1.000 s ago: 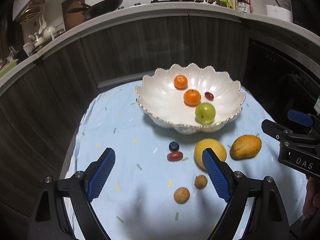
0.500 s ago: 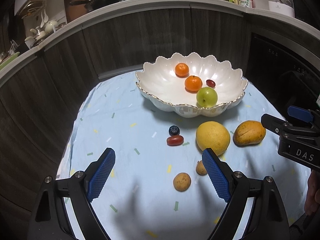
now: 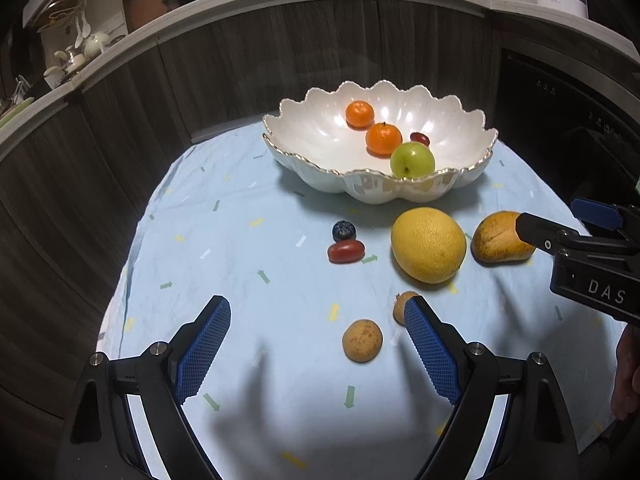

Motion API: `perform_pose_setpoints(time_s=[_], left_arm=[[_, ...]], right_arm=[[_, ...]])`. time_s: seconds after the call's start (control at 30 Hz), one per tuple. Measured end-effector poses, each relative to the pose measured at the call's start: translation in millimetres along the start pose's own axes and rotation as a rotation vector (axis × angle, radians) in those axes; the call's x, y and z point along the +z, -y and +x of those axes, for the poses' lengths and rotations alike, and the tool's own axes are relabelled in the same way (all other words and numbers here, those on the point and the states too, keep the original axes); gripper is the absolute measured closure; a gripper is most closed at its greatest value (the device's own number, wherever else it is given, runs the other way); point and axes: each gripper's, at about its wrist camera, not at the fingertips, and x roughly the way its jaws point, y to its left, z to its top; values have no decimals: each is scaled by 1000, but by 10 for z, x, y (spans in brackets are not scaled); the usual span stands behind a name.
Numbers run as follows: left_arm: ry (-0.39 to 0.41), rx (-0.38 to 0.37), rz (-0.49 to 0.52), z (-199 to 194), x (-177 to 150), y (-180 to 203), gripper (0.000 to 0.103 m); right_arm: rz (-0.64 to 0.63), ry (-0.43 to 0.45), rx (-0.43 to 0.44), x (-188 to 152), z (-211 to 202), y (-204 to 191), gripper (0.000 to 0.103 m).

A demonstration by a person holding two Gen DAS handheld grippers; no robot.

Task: Organize fruits
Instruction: 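Grasp the brown potato-like fruit with the left gripper while the right grasps the mango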

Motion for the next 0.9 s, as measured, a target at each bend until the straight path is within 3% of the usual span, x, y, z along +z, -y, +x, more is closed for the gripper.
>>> perform_pose_setpoints(time_s=[0.23,0.5,0.9], left_arm=[[-18,1,16,103,-75,36,19],[-47,-19,33,220,-156,91,39],[-73,-66,41,310,-215,179,55]], right_arm=[[-5,-18,1,-41,109,-9,21],[-13,-30,2,-62,217,-37,21],[-14,-44,-1,-66,333,-67,21]])
